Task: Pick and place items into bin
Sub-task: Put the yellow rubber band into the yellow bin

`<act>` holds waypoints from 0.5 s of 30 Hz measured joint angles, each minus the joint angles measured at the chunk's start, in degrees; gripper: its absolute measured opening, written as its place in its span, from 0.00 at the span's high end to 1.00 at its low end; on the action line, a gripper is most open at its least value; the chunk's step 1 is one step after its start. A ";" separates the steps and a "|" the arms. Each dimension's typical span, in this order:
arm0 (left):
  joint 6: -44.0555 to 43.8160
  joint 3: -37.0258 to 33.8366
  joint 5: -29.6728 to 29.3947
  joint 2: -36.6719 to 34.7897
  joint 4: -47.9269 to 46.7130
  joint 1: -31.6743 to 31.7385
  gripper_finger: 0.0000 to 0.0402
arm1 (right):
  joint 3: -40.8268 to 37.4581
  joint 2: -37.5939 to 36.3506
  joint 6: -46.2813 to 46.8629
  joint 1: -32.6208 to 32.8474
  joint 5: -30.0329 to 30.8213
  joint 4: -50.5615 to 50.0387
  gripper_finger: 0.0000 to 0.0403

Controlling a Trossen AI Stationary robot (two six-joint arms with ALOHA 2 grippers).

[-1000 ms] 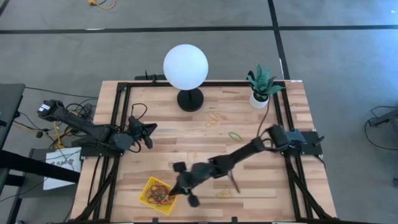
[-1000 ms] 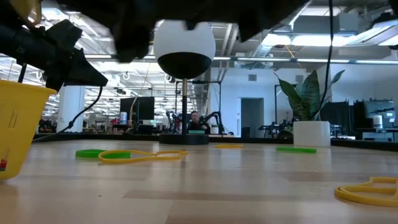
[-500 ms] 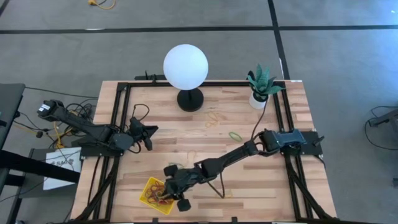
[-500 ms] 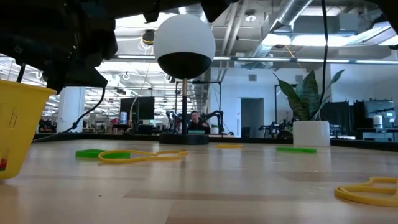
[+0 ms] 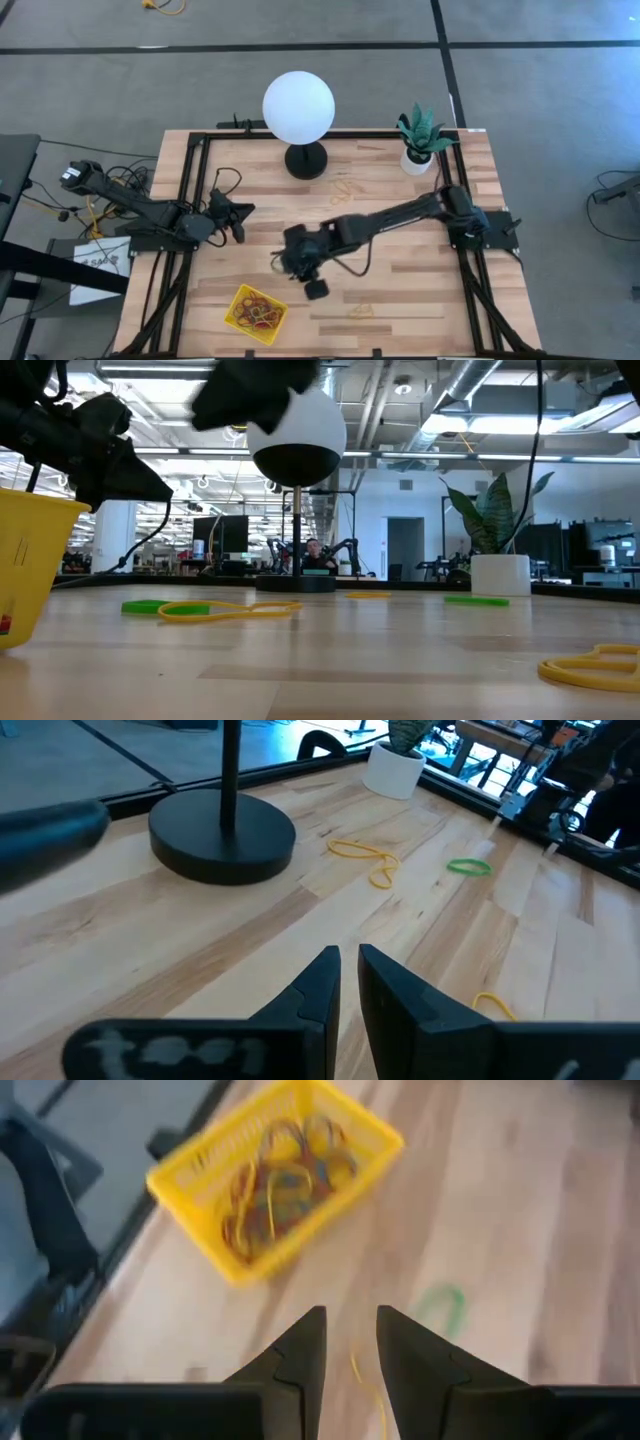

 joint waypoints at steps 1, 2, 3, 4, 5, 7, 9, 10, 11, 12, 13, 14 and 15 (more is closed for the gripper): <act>0.00 0.00 0.64 0.00 -0.05 0.00 0.93 | -2.22 -1.62 0.01 -0.55 0.01 -0.49 0.78; 0.02 0.00 1.33 0.00 -0.13 0.00 0.93 | -4.95 -3.31 0.17 -1.03 -0.01 -0.68 0.78; 0.02 0.00 2.12 0.00 -0.24 0.00 0.93 | -8.31 -5.19 0.35 -1.46 0.05 -0.29 0.78; 0.00 0.00 3.16 0.00 -0.38 0.00 0.93 | -12.23 -7.36 0.45 -1.78 0.78 0.86 0.78; 0.01 0.00 4.13 0.00 -0.57 0.00 0.93 | -16.43 -9.59 0.84 -2.04 2.50 2.65 0.78; 0.02 0.00 5.49 0.00 -0.80 0.00 0.93 | -25.17 -14.59 2.93 -2.64 7.55 6.69 0.78; 0.02 0.00 5.69 0.00 -1.28 -0.02 0.93 | -33.87 -19.73 6.12 -3.44 13.47 10.94 0.78; -0.11 0.00 5.61 0.00 -1.56 -0.02 0.93 | -37.82 -22.37 7.86 -3.91 16.32 12.66 0.78; -0.49 0.00 5.50 0.00 -1.93 -0.02 0.93 | -41.45 -25.10 9.19 -4.44 18.85 13.82 0.78; -0.90 0.00 5.51 0.04 -2.26 -0.02 0.93 | -44.94 -27.67 10.16 -5.01 21.50 15.32 0.78; -1.27 0.00 5.52 0.04 -2.69 -0.02 0.93 | -48.06 -30.09 11.21 -5.62 24.07 17.37 0.78; -1.68 0.00 5.50 0.04 -3.19 -0.02 0.93 | -51.08 -32.37 12.50 -6.29 26.40 20.02 0.78; -2.19 0.00 5.50 0.04 -3.78 -0.02 0.93 | -53.83 -34.42 13.94 -6.97 28.13 23.34 0.78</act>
